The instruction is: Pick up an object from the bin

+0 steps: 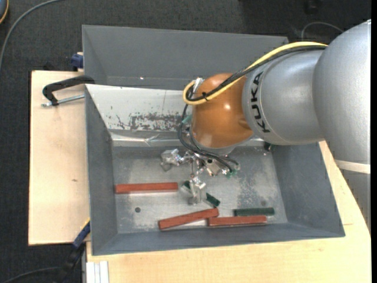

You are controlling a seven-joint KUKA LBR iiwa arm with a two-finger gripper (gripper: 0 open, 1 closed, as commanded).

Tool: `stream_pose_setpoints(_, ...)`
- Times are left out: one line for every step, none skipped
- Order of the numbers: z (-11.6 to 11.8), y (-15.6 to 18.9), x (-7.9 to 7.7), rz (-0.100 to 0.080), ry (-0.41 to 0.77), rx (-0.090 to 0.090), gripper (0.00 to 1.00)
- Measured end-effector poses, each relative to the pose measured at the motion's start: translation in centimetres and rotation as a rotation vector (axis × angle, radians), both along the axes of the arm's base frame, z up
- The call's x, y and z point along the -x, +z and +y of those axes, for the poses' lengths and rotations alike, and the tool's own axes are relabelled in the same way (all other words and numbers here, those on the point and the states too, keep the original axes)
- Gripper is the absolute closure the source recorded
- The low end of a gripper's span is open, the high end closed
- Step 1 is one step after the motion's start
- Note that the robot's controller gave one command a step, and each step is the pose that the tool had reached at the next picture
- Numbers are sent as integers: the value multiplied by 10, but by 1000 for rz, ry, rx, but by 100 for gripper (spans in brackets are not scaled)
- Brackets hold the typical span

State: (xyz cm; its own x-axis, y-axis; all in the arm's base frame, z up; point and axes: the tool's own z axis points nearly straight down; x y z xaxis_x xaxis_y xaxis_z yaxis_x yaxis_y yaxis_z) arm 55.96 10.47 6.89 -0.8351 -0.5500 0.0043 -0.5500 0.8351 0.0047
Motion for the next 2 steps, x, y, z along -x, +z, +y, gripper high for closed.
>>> stream_pose_setpoints(54,2,18,-6,53,-3,0)
stream_pose_setpoints(50,2,17,-7,46,-1,100)
